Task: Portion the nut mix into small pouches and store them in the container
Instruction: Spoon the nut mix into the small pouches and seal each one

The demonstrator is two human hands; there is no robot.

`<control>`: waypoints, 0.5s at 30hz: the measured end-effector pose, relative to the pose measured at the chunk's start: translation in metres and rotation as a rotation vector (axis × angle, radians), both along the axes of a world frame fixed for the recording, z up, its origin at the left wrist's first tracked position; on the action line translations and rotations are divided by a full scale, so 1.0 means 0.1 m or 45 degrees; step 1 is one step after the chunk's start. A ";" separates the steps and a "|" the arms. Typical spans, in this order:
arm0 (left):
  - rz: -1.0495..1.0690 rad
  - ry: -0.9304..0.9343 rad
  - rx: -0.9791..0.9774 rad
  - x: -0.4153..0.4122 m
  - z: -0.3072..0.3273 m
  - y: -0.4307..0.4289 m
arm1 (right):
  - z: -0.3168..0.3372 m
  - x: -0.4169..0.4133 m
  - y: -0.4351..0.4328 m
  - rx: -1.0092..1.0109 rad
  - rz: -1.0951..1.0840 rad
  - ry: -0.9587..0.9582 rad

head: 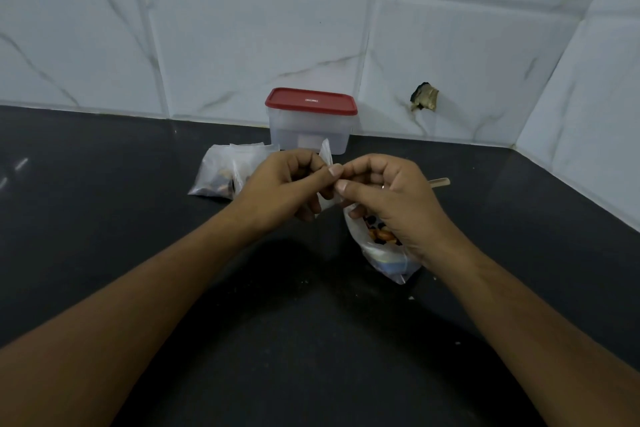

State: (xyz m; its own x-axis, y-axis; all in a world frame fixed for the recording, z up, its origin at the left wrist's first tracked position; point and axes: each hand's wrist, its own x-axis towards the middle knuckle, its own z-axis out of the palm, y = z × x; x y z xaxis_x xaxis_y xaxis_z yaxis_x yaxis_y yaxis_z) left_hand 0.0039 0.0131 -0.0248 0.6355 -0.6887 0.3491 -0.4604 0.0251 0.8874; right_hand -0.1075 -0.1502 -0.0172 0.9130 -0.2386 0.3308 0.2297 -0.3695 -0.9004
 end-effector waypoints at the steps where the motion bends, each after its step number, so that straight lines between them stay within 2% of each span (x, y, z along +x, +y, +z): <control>1: -0.005 0.000 0.003 0.00 0.00 0.00 | 0.00 0.00 0.00 0.006 -0.001 0.004; 15: -0.063 -0.015 0.009 -0.01 0.03 0.02 | 0.01 0.01 -0.02 0.136 0.007 0.055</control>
